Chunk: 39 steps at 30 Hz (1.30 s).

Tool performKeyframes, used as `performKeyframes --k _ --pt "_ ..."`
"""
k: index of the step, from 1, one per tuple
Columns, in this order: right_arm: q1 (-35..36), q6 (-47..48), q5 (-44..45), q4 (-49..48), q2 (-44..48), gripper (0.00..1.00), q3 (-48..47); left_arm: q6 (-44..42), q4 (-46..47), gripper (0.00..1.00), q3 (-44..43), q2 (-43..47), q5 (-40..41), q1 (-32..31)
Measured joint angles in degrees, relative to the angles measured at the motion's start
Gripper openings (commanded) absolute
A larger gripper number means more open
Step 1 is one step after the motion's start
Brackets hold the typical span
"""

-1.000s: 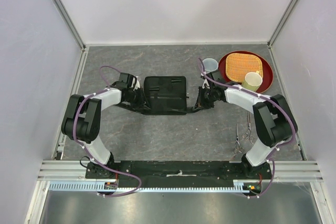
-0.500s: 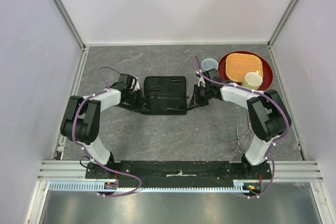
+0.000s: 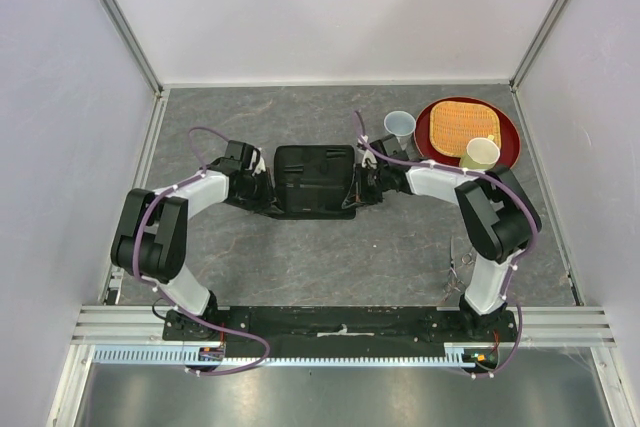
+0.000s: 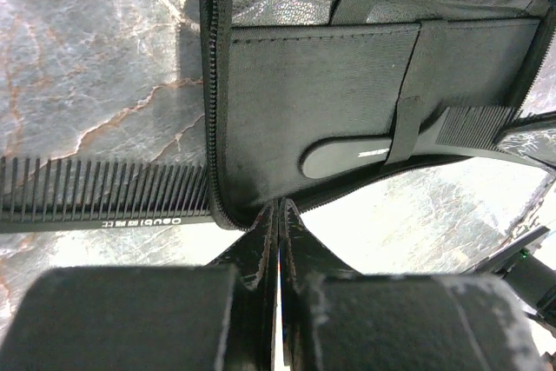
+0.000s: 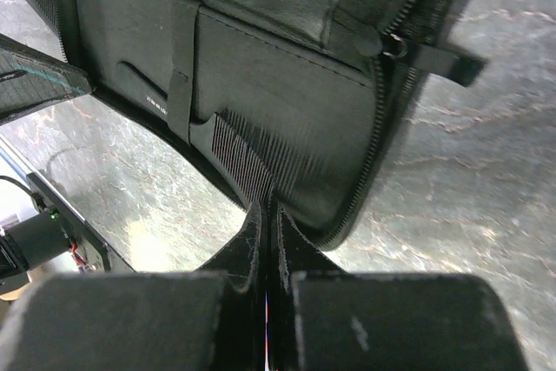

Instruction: Sort the hair-cutting tools

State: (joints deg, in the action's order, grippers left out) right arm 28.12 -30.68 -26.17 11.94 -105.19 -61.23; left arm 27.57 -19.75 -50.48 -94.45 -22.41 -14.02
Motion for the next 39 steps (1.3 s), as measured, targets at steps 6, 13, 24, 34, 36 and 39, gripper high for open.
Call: performKeyframes --k 6,13,24,34,36,39 --pt "1.70 -1.07 -0.87 -4.33 -1.53 0.00 -0.09 0.00 -1.16 0.02 0.44 1.70 1.60 0.00" --pt "3.30 -2.67 -1.44 -7.96 -4.37 0.00 -0.85 0.00 -1.22 0.02 0.59 1.70 1.84 -0.13" --pt "4.72 -5.14 -1.09 -10.32 -5.25 0.28 -0.90 0.00 -1.29 0.02 0.63 1.62 1.86 -0.35" --pt "5.44 -4.63 -0.48 -10.34 -4.13 0.63 -0.81 0.00 -2.67 0.02 -0.81 -0.68 1.53 -0.37" --pt "5.49 -4.33 -0.26 -9.92 -3.58 0.66 -0.68 0.00 -2.71 0.02 -0.90 -0.83 1.55 -0.37" --pt "5.35 -3.48 0.81 -8.66 -2.45 0.69 -0.28 0.00 -2.91 0.02 -1.22 -1.29 1.53 -0.37"
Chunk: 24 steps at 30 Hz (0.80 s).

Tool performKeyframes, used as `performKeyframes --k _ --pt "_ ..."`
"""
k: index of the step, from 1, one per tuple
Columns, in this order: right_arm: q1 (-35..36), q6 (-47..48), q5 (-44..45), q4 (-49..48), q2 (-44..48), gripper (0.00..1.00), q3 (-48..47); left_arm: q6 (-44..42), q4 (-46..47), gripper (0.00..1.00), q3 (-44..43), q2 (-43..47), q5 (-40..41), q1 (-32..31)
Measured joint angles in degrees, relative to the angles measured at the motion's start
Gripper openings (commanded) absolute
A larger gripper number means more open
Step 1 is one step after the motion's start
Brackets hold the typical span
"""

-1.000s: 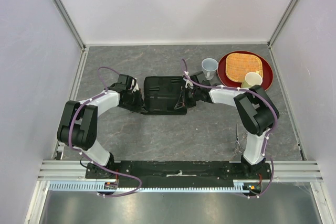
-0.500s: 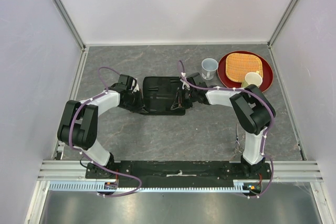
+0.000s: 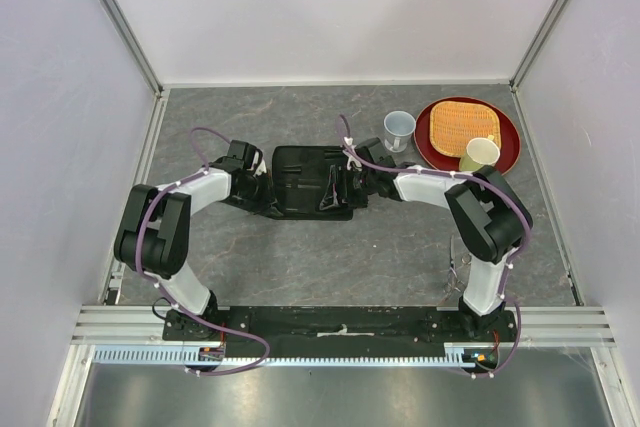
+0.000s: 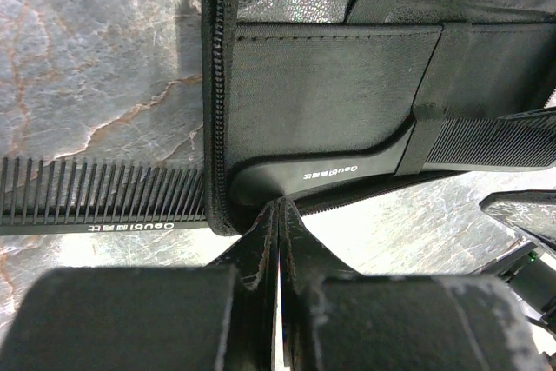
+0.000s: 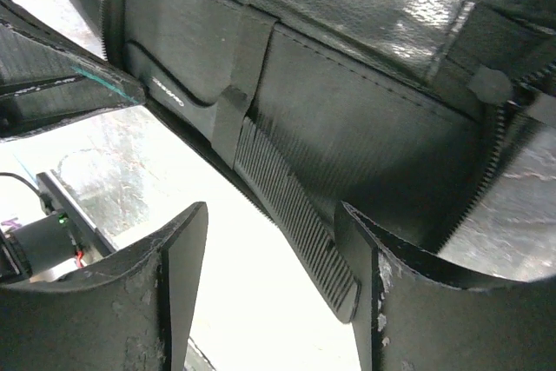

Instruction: Sort the hair-cutting tools

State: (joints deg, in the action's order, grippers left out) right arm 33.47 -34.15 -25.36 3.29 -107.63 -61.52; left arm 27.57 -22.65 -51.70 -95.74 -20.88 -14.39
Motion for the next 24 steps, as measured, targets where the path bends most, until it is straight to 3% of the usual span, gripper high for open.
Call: performKeyframes --k 20,24 --pt "-2.62 6.62 14.38 17.88 9.29 0.67 -1.07 0.02 -1.57 0.03 -0.48 1.77 2.05 -0.11" --pt "-2.62 8.02 16.28 18.67 10.16 0.65 -3.13 0.04 -2.32 0.14 -1.31 4.66 4.68 -0.22"
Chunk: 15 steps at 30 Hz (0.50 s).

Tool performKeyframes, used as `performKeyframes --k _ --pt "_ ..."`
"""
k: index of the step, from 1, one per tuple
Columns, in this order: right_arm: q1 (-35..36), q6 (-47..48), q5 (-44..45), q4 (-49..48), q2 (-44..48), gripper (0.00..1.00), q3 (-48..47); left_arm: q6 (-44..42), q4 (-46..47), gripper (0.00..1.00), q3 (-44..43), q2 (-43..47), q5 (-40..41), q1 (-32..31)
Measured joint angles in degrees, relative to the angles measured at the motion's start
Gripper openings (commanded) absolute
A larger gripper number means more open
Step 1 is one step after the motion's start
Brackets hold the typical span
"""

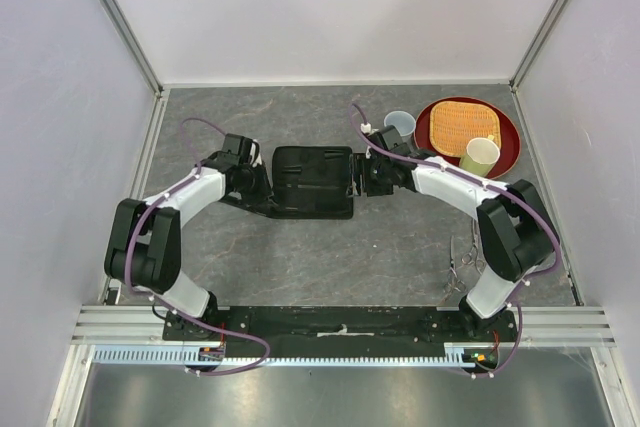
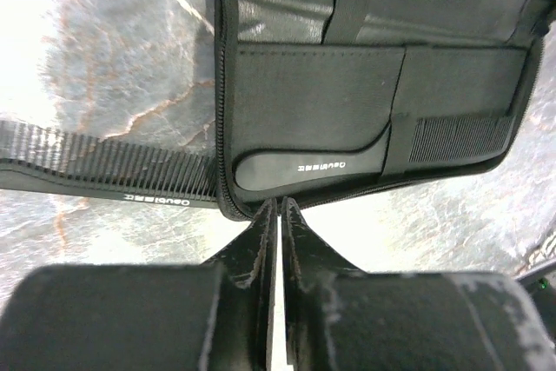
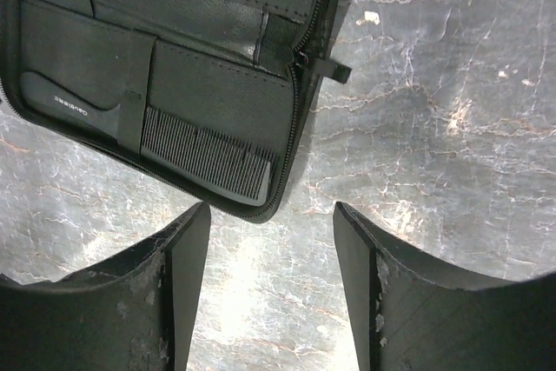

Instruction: Sort the hair-cutting tools

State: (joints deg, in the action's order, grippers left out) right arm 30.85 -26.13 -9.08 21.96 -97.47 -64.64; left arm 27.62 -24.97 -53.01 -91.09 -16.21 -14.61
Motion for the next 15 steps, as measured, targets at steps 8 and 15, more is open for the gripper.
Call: performKeyframes --k 8,15 --pt "0.48 1.33 2.23 0.11 -0.61 0.45 -1.53 0.07 -0.07 0.38 -0.85 3.52 4.79 0.02" --pt "3.63 2.51 3.21 0.20 -2.99 0.37 -3.76 0.07 -0.31 0.49 -0.83 4.15 8.96 0.02"
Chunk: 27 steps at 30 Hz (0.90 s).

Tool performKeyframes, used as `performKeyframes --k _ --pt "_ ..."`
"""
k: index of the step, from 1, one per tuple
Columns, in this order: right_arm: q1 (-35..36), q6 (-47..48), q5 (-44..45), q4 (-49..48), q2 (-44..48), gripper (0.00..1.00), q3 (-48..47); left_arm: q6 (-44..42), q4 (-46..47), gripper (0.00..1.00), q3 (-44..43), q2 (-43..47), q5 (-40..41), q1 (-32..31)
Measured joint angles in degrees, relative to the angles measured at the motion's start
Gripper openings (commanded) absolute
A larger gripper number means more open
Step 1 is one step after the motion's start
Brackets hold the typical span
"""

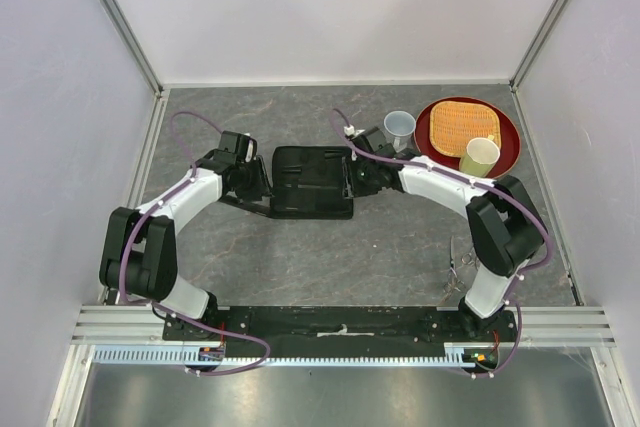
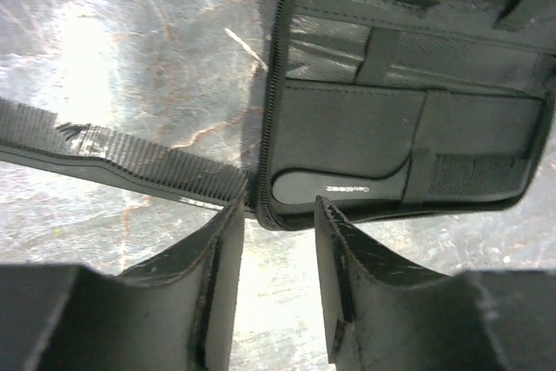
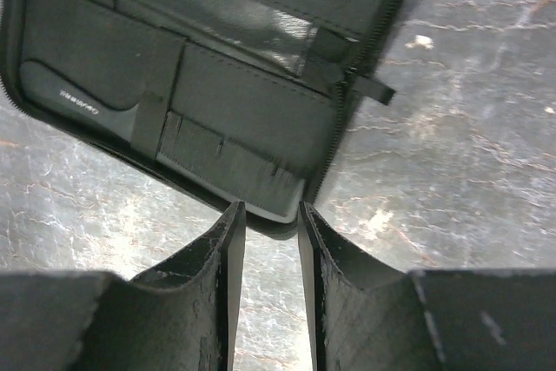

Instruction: Sort the hair-cutting tools

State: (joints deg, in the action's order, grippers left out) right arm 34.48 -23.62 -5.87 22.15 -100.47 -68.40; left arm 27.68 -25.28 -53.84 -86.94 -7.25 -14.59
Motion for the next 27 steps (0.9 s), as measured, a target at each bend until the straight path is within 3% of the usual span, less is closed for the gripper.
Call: performKeyframes --k 7,15,22,27 --pt "4.79 2.38 0.15 -0.26 -0.66 0.42 -1.20 0.02 -0.42 0.55 0.50 0.83 4.15 2.21" --pt "9.27 6.12 -1.27 -3.15 -1.70 0.49 -4.39 0.24 -2.21 0.55 1.33 1.92 5.07 10.58" --pt "14.51 9.33 -1.75 -8.41 -11.76 0.63 -15.80 1.57 -4.26 0.55 -0.31 0.83 4.39 18.43" --pt "19.54 12.74 -0.92 -10.34 -21.64 0.70 -25.83 2.80 -6.12 0.56 -2.16 1.73 6.91 19.39"
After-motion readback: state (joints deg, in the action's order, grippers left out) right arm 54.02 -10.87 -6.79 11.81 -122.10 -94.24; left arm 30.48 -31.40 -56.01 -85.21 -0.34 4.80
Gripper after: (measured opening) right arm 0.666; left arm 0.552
